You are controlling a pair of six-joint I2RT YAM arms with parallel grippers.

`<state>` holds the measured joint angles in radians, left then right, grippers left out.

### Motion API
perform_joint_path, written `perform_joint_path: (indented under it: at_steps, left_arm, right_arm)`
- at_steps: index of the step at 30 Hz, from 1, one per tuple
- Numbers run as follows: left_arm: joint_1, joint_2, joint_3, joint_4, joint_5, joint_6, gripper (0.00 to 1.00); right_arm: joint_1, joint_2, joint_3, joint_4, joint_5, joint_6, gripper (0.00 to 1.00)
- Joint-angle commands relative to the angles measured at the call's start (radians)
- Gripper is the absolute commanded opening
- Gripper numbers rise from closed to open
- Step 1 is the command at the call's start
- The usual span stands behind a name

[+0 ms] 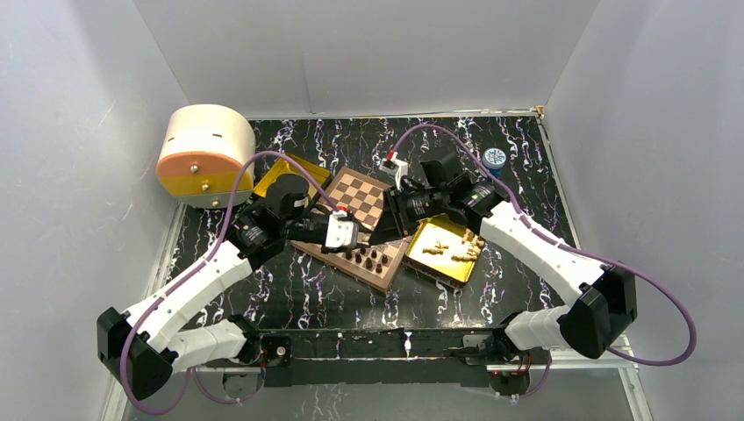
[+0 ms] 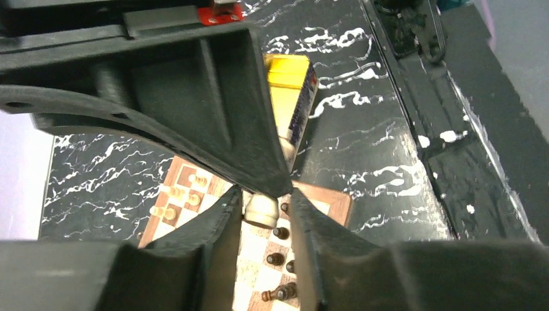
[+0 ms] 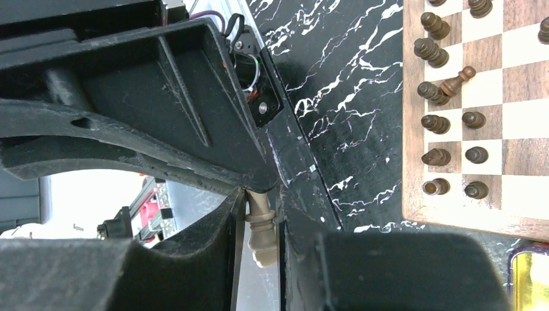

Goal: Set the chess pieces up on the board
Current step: Place the chess piece on the chessboard.

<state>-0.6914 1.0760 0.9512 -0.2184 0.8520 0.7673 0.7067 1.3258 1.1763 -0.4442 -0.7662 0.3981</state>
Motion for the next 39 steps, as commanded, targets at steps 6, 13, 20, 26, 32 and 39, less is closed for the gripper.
perform_joint_path:
  at_steps: [6, 13, 20, 26, 32, 39]
  left_arm:
    - [-0.008, -0.043, 0.025, -0.033, -0.128, -0.015, 0.0]
    - [-0.006, -0.125, -0.096, 0.287, -0.332, -0.478, 0.0]
    - [-0.007, -0.144, -0.257, 0.768, -0.315, -1.007, 0.0]
    - [-0.007, -0.125, -0.255, 0.861, -0.304, -1.131, 0.0]
    - [-0.006, -0.133, -0.262, 0.886, -0.267, -1.158, 0.0]
    - [-0.007, -0.137, -0.27, 0.91, -0.28, -1.171, 0.0]
  right_arm:
    - [-0.006, -0.047, 0.01, 0.091, 0.035, 0.045, 0.34]
    - [-0.009, -0.225, -0.126, 0.278, 0.239, 0.08, 0.51]
    - [-0.008, -0.309, -0.158, 0.405, 0.287, 0.014, 0.42]
    - [-0.008, -0.328, -0.149, 0.404, 0.318, -0.025, 0.44]
    - [-0.007, -0.369, -0.163, 0.405, 0.4, -0.02, 0.54]
    - [-0.008, -0.372, -0.176, 0.427, 0.365, 0.021, 0.45]
